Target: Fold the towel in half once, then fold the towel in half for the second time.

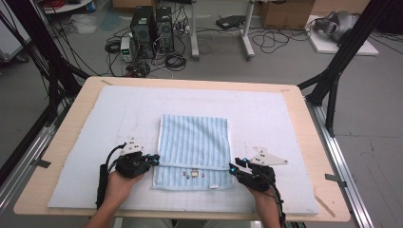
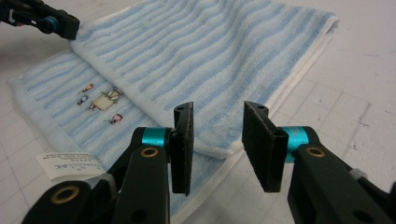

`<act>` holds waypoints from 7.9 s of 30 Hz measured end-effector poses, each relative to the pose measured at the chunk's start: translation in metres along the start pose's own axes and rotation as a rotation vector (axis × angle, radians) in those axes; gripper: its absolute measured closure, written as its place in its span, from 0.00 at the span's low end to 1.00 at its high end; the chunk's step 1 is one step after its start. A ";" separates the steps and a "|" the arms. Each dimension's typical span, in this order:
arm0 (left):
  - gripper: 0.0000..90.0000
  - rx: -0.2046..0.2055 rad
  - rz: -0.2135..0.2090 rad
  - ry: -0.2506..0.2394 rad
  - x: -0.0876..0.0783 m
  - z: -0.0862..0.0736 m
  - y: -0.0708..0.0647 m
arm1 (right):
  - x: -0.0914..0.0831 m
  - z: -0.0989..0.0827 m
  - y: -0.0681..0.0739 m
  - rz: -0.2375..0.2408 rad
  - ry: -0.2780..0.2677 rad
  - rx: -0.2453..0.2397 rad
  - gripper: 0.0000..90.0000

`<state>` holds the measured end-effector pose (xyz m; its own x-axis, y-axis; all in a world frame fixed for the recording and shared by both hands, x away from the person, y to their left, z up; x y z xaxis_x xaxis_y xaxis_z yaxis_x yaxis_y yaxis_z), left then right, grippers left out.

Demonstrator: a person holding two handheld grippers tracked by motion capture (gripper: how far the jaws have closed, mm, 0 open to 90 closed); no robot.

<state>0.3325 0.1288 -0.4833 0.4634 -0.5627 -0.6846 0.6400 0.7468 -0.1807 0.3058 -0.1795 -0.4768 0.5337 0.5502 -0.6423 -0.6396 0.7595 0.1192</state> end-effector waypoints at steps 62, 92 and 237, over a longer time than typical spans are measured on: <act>0.64 -0.013 -0.110 -0.073 -0.042 -0.045 -0.034 | -0.027 -0.042 0.040 -0.087 0.079 -0.061 0.77; 0.76 -0.027 0.022 -0.062 0.015 0.016 0.019 | 0.023 0.007 0.012 -0.030 0.106 -0.020 0.75; 0.96 0.093 0.061 0.044 0.083 0.081 0.089 | 0.112 0.082 -0.100 -0.050 0.254 0.018 0.50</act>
<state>0.4774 0.1204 -0.4991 0.4773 -0.4994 -0.7230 0.6666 0.7419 -0.0724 0.4745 -0.1654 -0.4989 0.4067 0.4088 -0.8170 -0.6048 0.7907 0.0946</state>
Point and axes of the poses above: each handheld gripper's, and its own axes: x roughly forward along the jaws, z roughly out of its top, y roughly to its left, the point moved 8 cm from there along x, roughly forward along the jaws, and after that the axes turned 10 degrees about y, right-handed, at the moved point
